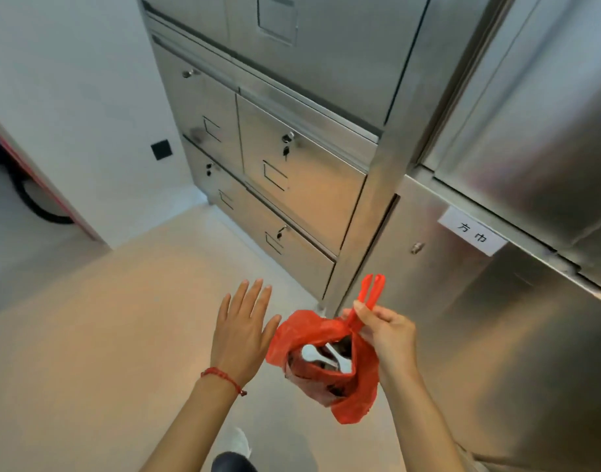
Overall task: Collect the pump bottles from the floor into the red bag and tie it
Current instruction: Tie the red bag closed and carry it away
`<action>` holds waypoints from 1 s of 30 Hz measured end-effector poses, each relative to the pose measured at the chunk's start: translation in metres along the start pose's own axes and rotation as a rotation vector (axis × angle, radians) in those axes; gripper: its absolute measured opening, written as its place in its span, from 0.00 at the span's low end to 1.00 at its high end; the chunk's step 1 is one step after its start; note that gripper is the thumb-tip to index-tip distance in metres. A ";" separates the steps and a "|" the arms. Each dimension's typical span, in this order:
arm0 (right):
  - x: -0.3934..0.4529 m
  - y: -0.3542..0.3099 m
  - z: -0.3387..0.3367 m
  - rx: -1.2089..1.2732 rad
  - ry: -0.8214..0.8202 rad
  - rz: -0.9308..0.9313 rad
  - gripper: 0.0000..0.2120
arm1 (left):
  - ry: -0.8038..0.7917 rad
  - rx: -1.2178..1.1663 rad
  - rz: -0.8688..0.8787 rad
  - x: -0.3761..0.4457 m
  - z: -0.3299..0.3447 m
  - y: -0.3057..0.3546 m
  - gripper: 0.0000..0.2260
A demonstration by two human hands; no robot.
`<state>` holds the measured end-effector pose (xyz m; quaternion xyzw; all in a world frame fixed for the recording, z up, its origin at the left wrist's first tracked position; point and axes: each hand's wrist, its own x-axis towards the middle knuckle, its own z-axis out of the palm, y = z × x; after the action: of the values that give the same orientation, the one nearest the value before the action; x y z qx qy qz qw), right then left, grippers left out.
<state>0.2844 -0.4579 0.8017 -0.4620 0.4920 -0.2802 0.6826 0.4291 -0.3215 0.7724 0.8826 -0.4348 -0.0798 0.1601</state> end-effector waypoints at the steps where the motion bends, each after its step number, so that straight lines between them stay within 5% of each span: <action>1: 0.004 -0.001 0.019 0.008 -0.023 0.006 0.07 | 0.006 0.015 -0.017 0.006 -0.007 -0.016 0.35; 14: 0.091 -0.007 0.252 -0.069 -0.273 0.044 0.06 | 0.059 0.063 -0.281 0.094 -0.060 -0.202 0.29; 30: 0.276 -0.035 0.482 -0.169 -0.461 0.099 0.07 | 0.084 0.051 -0.605 0.285 -0.091 -0.344 0.35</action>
<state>0.8345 -0.5320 0.7623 -0.5444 0.3673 -0.0913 0.7486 0.8834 -0.3316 0.7357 0.9783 -0.1472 -0.0761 0.1246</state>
